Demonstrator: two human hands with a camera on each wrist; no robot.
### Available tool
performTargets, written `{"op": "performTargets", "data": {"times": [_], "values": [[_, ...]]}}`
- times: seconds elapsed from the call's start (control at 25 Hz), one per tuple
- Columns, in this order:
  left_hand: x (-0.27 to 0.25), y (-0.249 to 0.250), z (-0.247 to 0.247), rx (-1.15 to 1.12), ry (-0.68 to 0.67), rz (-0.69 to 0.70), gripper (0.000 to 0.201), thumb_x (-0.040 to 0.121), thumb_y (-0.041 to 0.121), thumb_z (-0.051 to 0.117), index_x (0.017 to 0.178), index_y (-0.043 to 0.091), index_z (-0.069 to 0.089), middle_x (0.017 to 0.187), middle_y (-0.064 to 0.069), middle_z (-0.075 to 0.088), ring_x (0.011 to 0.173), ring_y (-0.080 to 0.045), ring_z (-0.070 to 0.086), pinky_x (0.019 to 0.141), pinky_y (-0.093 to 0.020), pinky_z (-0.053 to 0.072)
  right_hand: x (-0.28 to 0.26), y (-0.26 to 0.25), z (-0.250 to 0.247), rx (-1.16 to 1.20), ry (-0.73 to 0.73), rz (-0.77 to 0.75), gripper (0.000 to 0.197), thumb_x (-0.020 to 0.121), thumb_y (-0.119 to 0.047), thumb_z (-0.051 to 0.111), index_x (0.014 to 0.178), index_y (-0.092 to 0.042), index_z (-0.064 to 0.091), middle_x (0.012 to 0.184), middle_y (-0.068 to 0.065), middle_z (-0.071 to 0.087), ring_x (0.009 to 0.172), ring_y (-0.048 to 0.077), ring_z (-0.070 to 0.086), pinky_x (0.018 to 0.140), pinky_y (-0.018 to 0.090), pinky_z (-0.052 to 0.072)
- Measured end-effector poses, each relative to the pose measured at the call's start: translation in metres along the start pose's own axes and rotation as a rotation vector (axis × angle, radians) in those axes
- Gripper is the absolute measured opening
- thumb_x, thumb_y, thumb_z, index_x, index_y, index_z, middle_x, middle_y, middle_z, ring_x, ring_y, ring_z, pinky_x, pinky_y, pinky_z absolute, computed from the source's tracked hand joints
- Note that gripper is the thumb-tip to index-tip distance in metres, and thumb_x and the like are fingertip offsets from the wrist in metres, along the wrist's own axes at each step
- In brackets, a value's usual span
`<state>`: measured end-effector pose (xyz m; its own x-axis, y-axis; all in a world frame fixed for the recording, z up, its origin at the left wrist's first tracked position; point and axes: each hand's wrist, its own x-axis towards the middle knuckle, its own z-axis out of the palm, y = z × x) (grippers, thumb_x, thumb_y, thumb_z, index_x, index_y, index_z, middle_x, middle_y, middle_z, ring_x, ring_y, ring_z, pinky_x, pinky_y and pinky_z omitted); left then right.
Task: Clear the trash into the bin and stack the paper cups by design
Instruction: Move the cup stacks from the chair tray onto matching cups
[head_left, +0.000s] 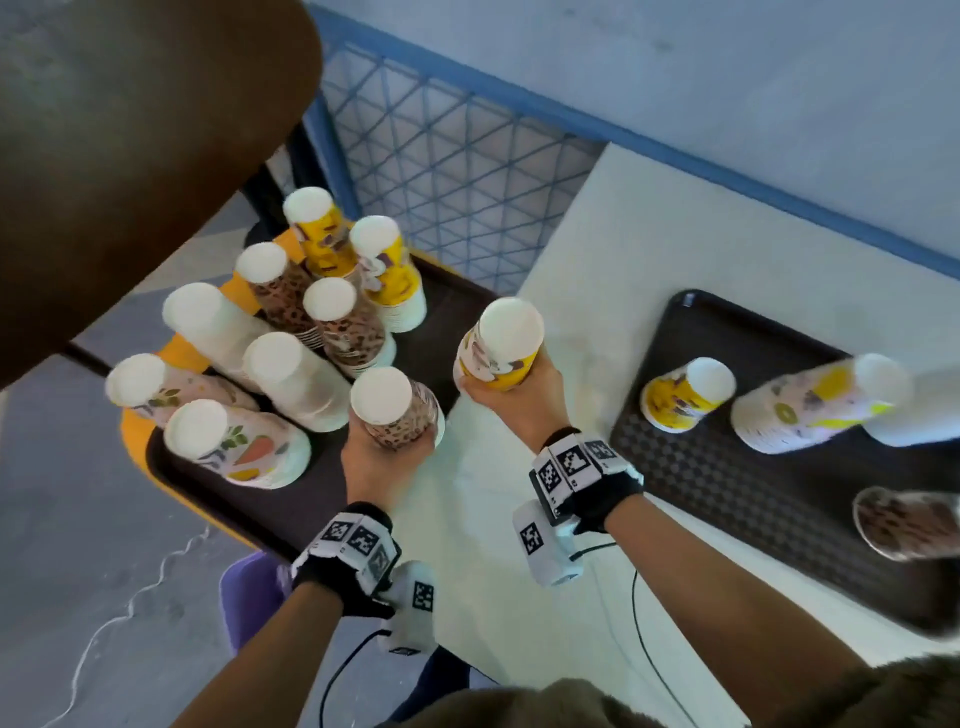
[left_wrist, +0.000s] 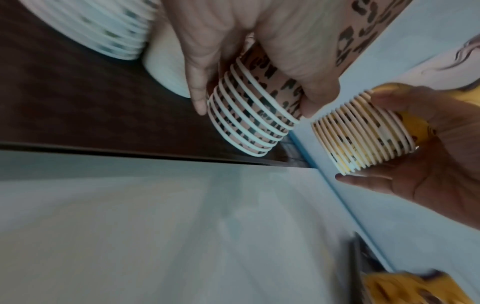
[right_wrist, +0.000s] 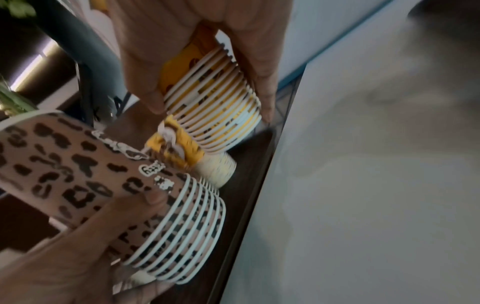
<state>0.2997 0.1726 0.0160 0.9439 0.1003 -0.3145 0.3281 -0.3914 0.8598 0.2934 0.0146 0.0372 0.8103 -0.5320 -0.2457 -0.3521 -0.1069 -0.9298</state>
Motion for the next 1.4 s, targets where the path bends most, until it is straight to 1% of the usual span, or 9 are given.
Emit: {"op": "performTargets", "data": {"times": [0.12,0.36,0.52,0.72,0.88,1.04,1.16,1.28,1.4], "values": [[-0.022,0.029,0.030,0.021,-0.133,0.108,0.086,0.052,0.028,0.085,0.127,0.015,0.044,0.105,0.004,0.054,0.101,-0.010,0.050,0.091,-0.020,0.035,-0.007,-0.011,-0.068,-0.031,0.155,-0.038,0.065,0.054,-0.037,0.082,0.110,-0.023,0.053,0.097,-0.009,0.066,0.091,0.014,0.063,0.088,0.038,0.053],[-0.078,0.061,0.088,0.102,-0.343,0.227,0.067,0.061,0.021,0.083,0.117,0.020,0.046,0.100,0.006,0.054,0.093,-0.011,0.050,0.082,-0.020,0.037,-0.021,0.000,-0.182,0.002,0.478,0.003,0.062,0.062,-0.031,0.080,0.116,-0.023,0.048,0.096,-0.011,0.062,0.091,0.012,0.059,0.084,0.027,0.047],[-0.099,0.063,0.105,0.111,-0.411,0.238,0.062,0.061,0.020,0.083,0.108,0.026,0.044,0.098,0.006,0.055,0.090,-0.012,0.051,0.081,-0.020,0.038,-0.016,0.019,-0.199,-0.024,0.481,0.016,0.066,0.064,-0.026,0.080,0.119,-0.015,0.046,0.103,-0.003,0.063,0.088,0.011,0.055,0.081,0.026,0.045],[-0.115,0.058,0.106,0.115,-0.426,0.253,0.061,0.062,0.020,0.082,0.109,0.025,0.043,0.099,0.006,0.055,0.091,-0.011,0.052,0.080,-0.016,0.038,-0.003,0.037,-0.199,-0.054,0.367,0.053,0.079,0.064,-0.024,0.081,0.129,-0.015,0.037,0.122,0.007,0.060,0.112,0.026,0.056,0.094,0.037,0.047],[-0.126,0.052,0.107,0.116,-0.438,0.264,0.059,0.062,0.019,0.082,0.104,0.028,0.041,0.098,0.006,0.057,0.091,-0.012,0.054,0.078,-0.014,0.039,-0.017,0.043,-0.206,-0.041,0.336,0.047,0.084,0.071,-0.021,0.075,0.139,-0.016,0.026,0.129,0.012,0.050,0.119,0.024,0.048,0.097,0.034,0.038],[-0.141,0.048,0.126,0.123,-0.507,0.284,0.063,0.063,0.015,0.082,0.114,0.020,0.046,0.099,0.004,0.058,0.091,-0.013,0.055,0.073,-0.010,0.040,-0.067,0.086,-0.231,-0.164,0.291,0.024,0.040,0.079,-0.019,0.067,0.117,-0.013,0.054,0.092,0.009,0.068,0.083,0.015,0.060,0.091,0.036,0.049],[-0.162,0.049,0.155,0.140,-0.603,0.355,0.069,0.063,0.015,0.082,0.121,0.016,0.046,0.100,0.005,0.060,0.093,-0.012,0.057,0.067,0.003,0.040,-0.136,0.148,-0.270,-0.302,0.320,0.023,0.021,0.080,-0.014,0.066,0.099,-0.007,0.064,0.093,0.013,0.072,0.084,0.024,0.067,0.085,0.026,0.046],[-0.193,0.055,0.194,0.149,-0.703,0.426,0.072,0.060,0.021,0.084,0.121,0.015,0.045,0.102,0.006,0.059,0.095,-0.010,0.058,0.070,0.005,0.038,-0.218,0.217,-0.320,-0.472,0.465,0.139,0.047,0.076,-0.034,0.055,0.111,-0.003,0.060,0.112,0.020,0.064,0.107,0.038,0.059,0.094,0.030,0.037],[-0.230,0.070,0.236,0.152,-0.792,0.478,0.078,0.054,0.034,0.082,0.120,0.014,0.045,0.102,0.006,0.059,0.095,-0.009,0.057,0.075,-0.007,0.039,-0.285,0.268,-0.360,-0.612,0.513,0.419,0.080,0.071,-0.058,0.038,0.133,-0.009,0.042,0.141,0.025,0.040,0.132,0.041,0.036,0.109,0.052,0.030]]}}
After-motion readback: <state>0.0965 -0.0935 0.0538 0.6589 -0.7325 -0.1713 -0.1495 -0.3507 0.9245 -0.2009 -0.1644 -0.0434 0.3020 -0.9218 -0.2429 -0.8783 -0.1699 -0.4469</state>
